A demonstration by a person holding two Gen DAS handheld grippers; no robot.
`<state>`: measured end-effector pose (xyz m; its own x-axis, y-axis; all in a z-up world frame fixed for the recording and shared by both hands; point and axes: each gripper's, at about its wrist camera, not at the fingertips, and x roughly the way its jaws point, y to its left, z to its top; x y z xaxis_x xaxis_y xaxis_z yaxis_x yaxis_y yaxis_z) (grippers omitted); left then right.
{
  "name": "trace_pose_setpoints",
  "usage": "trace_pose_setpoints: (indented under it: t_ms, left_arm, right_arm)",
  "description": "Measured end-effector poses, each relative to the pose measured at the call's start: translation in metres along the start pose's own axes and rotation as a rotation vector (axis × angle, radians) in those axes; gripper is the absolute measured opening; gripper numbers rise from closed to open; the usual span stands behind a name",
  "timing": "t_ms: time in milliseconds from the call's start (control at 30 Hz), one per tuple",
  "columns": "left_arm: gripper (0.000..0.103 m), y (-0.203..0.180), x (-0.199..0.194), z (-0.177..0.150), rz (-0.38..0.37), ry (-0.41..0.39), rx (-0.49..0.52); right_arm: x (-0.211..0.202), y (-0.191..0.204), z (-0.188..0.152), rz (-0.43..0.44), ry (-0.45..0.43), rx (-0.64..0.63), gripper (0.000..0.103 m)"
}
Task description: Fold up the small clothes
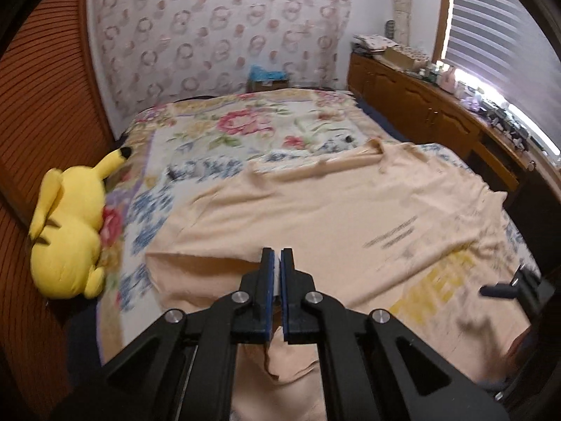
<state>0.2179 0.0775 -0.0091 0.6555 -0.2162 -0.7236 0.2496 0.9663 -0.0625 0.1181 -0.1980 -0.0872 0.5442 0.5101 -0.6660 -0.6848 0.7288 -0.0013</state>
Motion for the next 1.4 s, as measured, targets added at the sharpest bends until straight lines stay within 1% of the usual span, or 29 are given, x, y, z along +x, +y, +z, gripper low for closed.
trace_pose_setpoints:
  t_ms: [133, 233, 333, 367, 433, 500, 567, 733, 833, 900, 967, 1033, 1100, 1200, 1267, 1300, 1367, 1400]
  left_arm:
    - [0.001, -0.015, 0.008, 0.017, -0.015, 0.000, 0.032]
    - [0.009, -0.017, 0.009, 0.022, -0.018, -0.004, 0.042]
    - [0.023, -0.013, 0.007, 0.019, -0.041, 0.000, 0.037]
    - [0.032, -0.010, 0.005, 0.016, -0.046, 0.003, 0.032]
    - [0.045, -0.008, 0.002, 0.006, -0.039, 0.005, 0.032]
    - [0.049, -0.003, -0.002, -0.007, -0.022, 0.018, 0.032]
    - [0.060, 0.004, -0.004, -0.021, -0.007, 0.032, 0.029]
    - [0.060, 0.032, 0.004, -0.069, 0.045, 0.118, 0.023]
    - [0.060, 0.052, 0.011, -0.091, 0.072, 0.161, -0.004]
    - [0.060, 0.061, 0.015, -0.101, 0.080, 0.174, -0.025]
    - [0.060, 0.066, 0.013, -0.104, 0.053, 0.159, -0.047]
    - [0.061, 0.066, 0.013, -0.106, 0.049, 0.147, -0.049]
    - [0.061, 0.063, 0.013, -0.107, 0.051, 0.126, -0.028]
    - [0.062, 0.066, 0.012, -0.110, 0.044, 0.087, -0.023]
    - [0.062, 0.066, 0.010, -0.113, 0.040, 0.061, -0.016]
    - [0.062, 0.068, 0.010, -0.113, 0.036, 0.059, -0.019]
    - [0.063, 0.069, 0.010, -0.113, 0.038, 0.059, -0.019]
    - [0.063, 0.070, 0.010, -0.113, 0.038, 0.059, -0.020]
  right_arm:
    - [0.002, -0.011, -0.004, 0.000, 0.006, 0.034, 0.103]
    - [0.004, -0.014, -0.004, -0.005, 0.009, 0.040, 0.103]
    - [0.002, -0.016, -0.004, -0.007, 0.008, 0.044, 0.103]
    - [0.002, -0.016, -0.004, -0.006, 0.007, 0.045, 0.103]
    - [0.002, -0.016, -0.004, -0.006, 0.009, 0.044, 0.103]
    - [0.002, -0.016, -0.005, -0.003, 0.011, 0.043, 0.103]
    - [0.002, -0.016, -0.003, 0.000, 0.012, 0.042, 0.103]
    - [0.008, -0.013, 0.002, 0.027, 0.017, 0.043, 0.103]
    - [0.013, -0.007, 0.006, 0.043, 0.024, 0.032, 0.103]
    - [0.016, -0.003, 0.008, 0.056, 0.025, 0.021, 0.102]
    - [0.020, 0.001, 0.013, 0.069, 0.026, 0.012, 0.099]
    - [0.024, 0.005, 0.019, 0.093, 0.026, 0.005, 0.097]
    - [0.028, 0.008, 0.024, 0.119, 0.030, 0.001, 0.092]
    - [0.036, 0.012, 0.034, 0.159, 0.039, 0.002, 0.082]
    - [0.041, 0.016, 0.039, 0.175, 0.048, -0.001, 0.070]
    - [0.044, 0.018, 0.042, 0.182, 0.053, -0.003, 0.068]
    - [0.051, 0.020, 0.047, 0.193, 0.067, -0.003, 0.054]
    - [0.055, 0.022, 0.049, 0.200, 0.077, -0.004, 0.050]
